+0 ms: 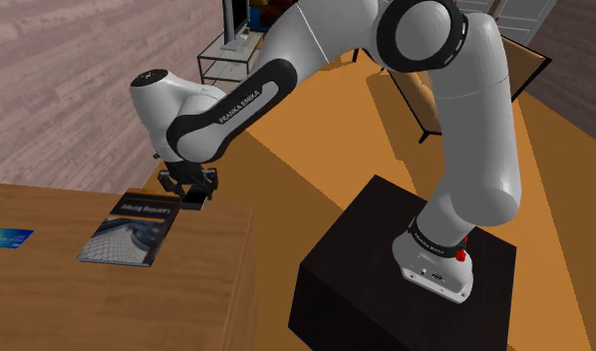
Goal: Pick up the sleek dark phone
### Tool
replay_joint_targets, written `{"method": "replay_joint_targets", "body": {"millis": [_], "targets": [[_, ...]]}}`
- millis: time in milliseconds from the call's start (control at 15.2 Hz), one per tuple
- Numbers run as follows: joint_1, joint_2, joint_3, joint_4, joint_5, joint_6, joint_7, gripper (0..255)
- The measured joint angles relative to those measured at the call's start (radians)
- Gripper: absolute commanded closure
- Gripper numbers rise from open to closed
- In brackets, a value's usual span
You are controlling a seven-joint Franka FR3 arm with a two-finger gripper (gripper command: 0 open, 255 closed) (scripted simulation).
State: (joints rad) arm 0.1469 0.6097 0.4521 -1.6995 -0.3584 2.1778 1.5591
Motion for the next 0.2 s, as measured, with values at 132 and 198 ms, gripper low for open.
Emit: {"method": "replay_joint_targets", "body": {"millis": [132,198], "targets": [[-0.003,-0.014,0.005,0.006,0.008,-0.020,-0.006,255],[-0.006,-0.020,0.007,0.006,0.011,-0.025,-0.009,255]]}}
